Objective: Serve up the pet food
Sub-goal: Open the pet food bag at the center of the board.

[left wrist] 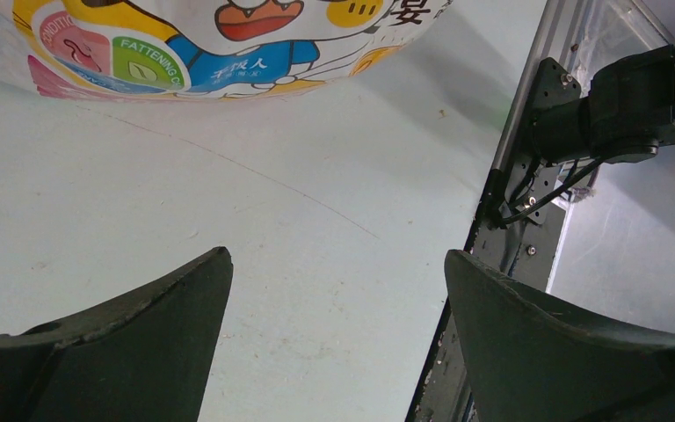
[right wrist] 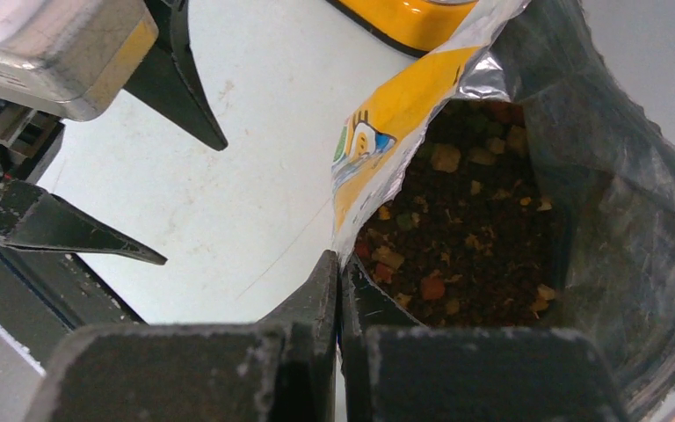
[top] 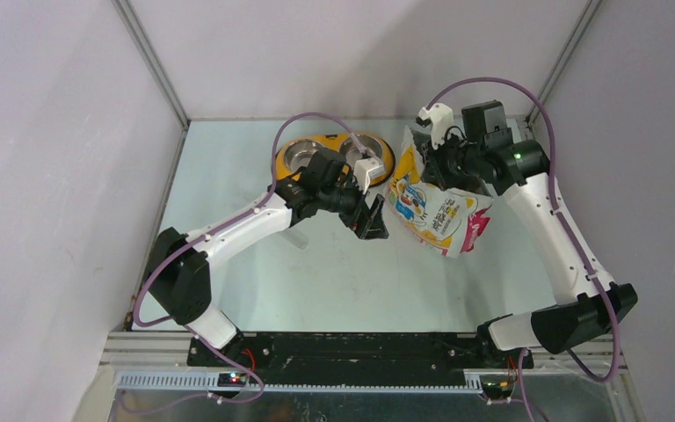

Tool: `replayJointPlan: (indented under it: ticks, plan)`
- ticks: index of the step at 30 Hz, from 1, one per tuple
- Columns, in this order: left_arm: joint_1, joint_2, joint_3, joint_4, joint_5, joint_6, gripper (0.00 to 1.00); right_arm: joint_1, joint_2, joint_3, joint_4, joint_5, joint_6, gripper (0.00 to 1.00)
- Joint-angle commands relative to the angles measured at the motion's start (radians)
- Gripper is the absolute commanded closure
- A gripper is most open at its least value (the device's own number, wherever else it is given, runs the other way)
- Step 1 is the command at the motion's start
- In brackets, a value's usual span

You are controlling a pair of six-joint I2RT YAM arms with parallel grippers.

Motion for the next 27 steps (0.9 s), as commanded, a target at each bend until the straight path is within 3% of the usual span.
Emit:
replayJointPlan:
  ticks: [1, 7, 13, 20, 27]
  plan:
    - [-0.006, -0.011, 0.046, 0.013, 0.024, -0.005, 0.02, 0.004, -0.013, 0.078, 0.064, -0.081, 0.019, 0.97]
    - [-0.006, -0.01, 0.046, 0.013, 0.024, -0.005, 0.02, 0.019, -0.004, 0.08, 0.101, 0.026, 0.024, 0.59]
    - [-0.007, -0.004, 0.047, 0.013, 0.023, -0.005, 0.02, 0.051, 0.048, 0.132, 0.125, 0.166, 0.064, 0.4]
    - [-0.006, -0.004, 0.047, 0.011, 0.023, -0.004, 0.02, 0.073, 0.172, 0.227, 0.1, 0.308, 0.116, 0.4]
    - [-0.006, -0.001, 0.048, 0.011, 0.024, -0.004, 0.02, 0.072, 0.238, 0.271, 0.059, 0.31, 0.136, 0.42]
